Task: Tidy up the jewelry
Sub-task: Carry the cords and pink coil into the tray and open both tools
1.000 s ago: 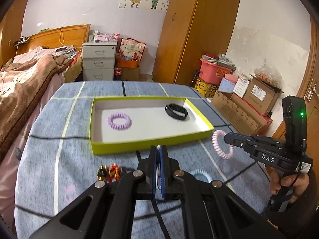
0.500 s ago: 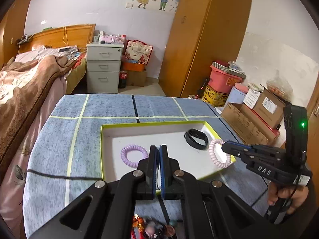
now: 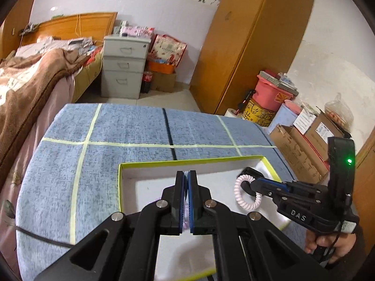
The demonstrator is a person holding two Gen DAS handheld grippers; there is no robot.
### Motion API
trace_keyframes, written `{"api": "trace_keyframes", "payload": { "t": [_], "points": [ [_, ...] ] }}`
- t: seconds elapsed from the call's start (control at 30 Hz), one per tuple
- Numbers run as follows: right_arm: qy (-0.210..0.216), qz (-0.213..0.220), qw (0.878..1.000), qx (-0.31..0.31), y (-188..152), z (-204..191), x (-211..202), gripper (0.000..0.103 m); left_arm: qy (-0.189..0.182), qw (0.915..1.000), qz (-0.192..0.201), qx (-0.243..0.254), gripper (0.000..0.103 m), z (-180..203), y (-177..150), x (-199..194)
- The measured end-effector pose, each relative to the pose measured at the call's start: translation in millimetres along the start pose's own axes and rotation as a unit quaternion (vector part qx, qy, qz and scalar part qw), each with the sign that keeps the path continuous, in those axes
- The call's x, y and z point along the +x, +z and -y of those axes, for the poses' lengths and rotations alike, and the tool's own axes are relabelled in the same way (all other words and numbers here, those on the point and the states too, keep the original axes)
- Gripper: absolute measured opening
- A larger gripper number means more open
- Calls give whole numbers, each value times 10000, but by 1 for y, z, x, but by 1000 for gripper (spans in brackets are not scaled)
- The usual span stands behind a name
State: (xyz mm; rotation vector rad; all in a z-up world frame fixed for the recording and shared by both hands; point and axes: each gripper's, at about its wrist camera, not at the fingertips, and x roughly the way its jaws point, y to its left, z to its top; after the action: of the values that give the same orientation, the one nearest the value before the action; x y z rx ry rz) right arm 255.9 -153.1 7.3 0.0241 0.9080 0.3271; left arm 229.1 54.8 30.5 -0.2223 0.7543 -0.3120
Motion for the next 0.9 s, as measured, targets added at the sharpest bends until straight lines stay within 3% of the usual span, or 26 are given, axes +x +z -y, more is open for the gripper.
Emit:
{"api": "trace_keyframes", "payload": {
  "t": [0.9],
  "points": [
    [-222, -312, 9990, -241, 16, -6, 39, 10, 561, 9954, -756, -174, 4, -26, -5, 53]
  ]
}}
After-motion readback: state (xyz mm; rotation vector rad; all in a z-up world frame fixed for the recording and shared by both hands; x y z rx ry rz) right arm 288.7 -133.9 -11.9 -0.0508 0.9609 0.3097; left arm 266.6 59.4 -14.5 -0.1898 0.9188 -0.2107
